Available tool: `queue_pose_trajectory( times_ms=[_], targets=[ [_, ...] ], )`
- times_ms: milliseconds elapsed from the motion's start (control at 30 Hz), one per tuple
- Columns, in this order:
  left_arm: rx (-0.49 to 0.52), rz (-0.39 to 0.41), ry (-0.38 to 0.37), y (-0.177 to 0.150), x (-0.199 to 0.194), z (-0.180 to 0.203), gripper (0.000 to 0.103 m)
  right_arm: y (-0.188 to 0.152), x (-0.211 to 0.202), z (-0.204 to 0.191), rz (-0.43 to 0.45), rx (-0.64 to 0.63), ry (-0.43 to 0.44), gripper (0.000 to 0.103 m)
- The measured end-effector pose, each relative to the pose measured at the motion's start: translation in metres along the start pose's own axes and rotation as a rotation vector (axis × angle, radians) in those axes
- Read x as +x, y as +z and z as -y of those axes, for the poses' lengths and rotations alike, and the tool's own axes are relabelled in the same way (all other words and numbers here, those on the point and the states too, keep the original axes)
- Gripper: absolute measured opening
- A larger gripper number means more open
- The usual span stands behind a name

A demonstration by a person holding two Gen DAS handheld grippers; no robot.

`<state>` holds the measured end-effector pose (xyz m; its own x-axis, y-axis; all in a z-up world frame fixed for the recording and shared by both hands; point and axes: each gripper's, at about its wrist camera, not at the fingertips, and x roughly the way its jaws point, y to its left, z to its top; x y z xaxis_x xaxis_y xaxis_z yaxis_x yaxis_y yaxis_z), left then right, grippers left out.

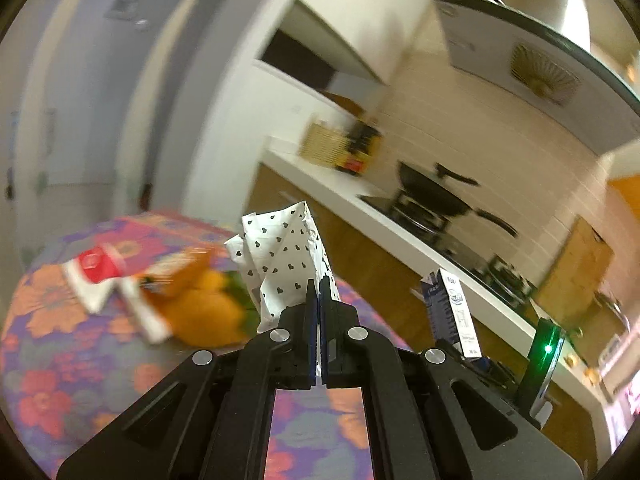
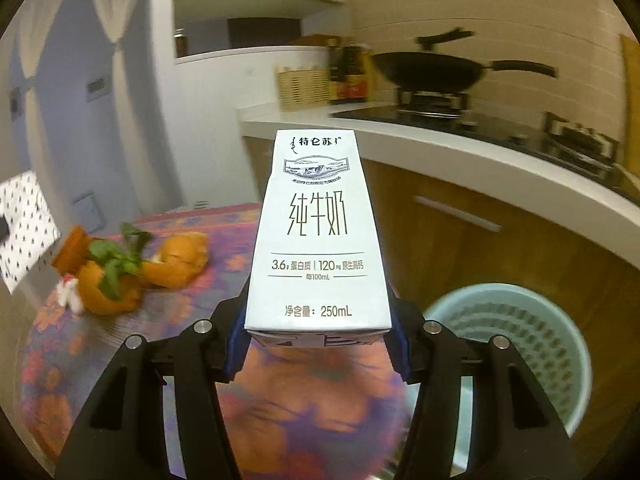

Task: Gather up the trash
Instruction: 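Carry carton and napkin over the blue basket and open both tools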

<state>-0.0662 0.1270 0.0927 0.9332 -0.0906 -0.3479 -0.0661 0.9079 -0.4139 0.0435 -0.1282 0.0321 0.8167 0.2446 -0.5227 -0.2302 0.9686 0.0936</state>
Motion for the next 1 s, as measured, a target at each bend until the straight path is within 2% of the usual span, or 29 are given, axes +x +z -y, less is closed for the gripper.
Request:
queue_pose_trajectory(
  times_ms=[233, 467, 633, 767, 1000],
  targets=[
    [0.122, -0.088, -0.145, -0.020, 0.057, 0.091, 0.000, -0.004, -0.022, 0.076, -0.009, 0.059, -0.125, 0.052],
    [0.197, -0.199, -0.257, -0.052, 0.112, 0.166, 0.000, -0.023, -0.020, 0.152, -0.103, 0.168, -0.236, 0.052],
    [0.232, -0.301, -0.285, -0.083, 0.154, 0.200, 0.000, -0.040, -0.006, 0.183, -0.181, 0.213, -0.250, 0.052],
    [0.255, -0.379, -0.290, -0.108, 0.183, 0.219, 0.000, -0.051, 0.008, 0.200, -0.243, 0.262, -0.227, 0.053],
    [0.295, -0.479, -0.288, -0.139, 0.220, 0.238, 0.000, -0.065, 0.023, 0.223, -0.292, 0.335, -0.194, 0.054]
  ],
)
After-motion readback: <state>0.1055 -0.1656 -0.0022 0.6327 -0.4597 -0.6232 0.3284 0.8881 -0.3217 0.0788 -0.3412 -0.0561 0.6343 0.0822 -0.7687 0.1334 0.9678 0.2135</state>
